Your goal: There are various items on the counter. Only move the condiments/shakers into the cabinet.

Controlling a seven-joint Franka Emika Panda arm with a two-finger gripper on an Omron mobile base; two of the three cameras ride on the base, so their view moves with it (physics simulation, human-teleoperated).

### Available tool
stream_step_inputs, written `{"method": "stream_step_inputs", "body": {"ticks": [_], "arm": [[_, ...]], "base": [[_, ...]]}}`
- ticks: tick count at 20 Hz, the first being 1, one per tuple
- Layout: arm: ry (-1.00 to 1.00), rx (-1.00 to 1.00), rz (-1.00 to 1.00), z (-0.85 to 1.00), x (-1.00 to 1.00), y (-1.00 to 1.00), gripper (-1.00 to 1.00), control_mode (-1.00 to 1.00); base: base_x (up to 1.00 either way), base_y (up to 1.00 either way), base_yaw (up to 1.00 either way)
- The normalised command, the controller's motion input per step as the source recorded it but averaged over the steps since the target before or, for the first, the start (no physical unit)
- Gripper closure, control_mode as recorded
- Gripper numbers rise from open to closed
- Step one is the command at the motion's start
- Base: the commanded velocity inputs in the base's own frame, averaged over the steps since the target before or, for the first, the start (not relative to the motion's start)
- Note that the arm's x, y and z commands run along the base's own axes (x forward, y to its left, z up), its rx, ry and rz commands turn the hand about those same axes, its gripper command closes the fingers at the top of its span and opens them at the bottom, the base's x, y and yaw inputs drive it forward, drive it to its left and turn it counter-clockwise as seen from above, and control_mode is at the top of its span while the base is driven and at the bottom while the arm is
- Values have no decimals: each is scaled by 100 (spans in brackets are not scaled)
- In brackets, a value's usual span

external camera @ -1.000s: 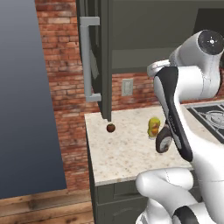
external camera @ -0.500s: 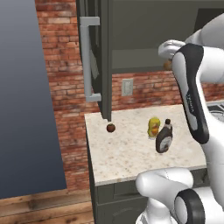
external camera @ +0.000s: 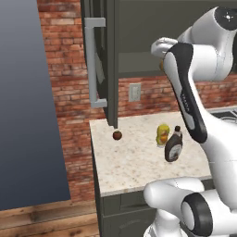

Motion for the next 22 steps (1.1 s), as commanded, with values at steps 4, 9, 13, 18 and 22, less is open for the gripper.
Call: {"method": "stream_step_inputs", "body": {"ticks": [4, 9, 13, 18, 22], "arm": [[-9, 0, 0, 0, 45, 58, 100, -100], [0, -3, -2, -1, 57, 13, 100, -100], [4, -3, -1, -8, 49, 0, 100, -100], [0, 0, 0, -21, 41, 0, 100, -100], [0, 0, 0, -26, 25, 0, 100, -100]], "base": [[0, 0, 0], [0, 0, 0], [0, 0, 0], [0, 0, 0], [0, 0, 0]]}}
